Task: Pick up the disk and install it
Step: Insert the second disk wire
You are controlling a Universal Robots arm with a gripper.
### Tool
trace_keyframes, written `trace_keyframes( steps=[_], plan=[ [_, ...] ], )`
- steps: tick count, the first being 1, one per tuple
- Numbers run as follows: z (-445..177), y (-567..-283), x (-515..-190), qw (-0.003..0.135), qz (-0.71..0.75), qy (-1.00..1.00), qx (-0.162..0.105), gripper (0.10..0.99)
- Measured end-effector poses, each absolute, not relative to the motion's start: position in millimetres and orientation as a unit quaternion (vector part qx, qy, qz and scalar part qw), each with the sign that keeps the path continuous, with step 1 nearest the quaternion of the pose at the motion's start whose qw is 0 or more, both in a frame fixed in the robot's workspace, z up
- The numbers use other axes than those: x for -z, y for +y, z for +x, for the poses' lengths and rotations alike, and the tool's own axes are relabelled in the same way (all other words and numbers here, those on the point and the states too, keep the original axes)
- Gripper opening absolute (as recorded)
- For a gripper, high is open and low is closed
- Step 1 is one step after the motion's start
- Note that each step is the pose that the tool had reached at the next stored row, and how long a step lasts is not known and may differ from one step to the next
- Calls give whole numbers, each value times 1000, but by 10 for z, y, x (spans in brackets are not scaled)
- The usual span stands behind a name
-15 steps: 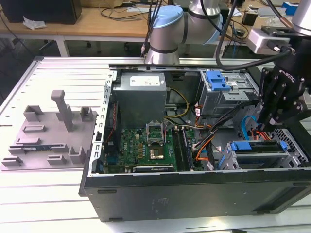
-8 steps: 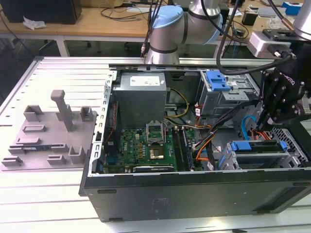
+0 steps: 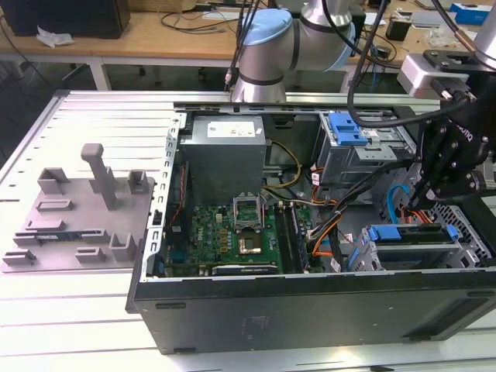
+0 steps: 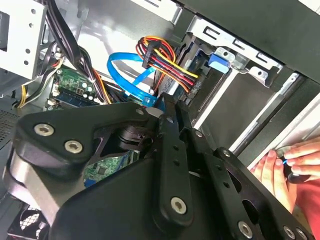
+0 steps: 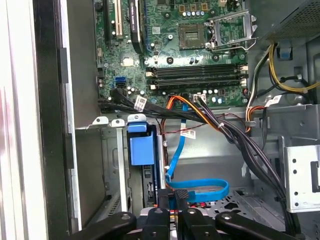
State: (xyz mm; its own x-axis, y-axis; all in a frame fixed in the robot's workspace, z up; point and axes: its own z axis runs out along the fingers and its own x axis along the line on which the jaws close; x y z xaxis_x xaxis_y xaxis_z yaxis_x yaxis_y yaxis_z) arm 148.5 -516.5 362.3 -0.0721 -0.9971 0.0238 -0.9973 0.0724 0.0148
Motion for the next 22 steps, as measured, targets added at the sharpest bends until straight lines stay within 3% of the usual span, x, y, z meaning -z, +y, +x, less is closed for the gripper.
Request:
trace_keyframes(
  steps=[8, 10, 12, 22],
  plan=[
    [1446, -5200, -3621, 8, 683, -730, 1, 161],
    [1431, -5200, -3621, 0, 684, -730, -6, 161],
    [1395, -5200, -3621, -18, 684, -729, -24, 161],
    [1233, -5287, -3621, -28, 683, -729, -23, 161]
  ],
)
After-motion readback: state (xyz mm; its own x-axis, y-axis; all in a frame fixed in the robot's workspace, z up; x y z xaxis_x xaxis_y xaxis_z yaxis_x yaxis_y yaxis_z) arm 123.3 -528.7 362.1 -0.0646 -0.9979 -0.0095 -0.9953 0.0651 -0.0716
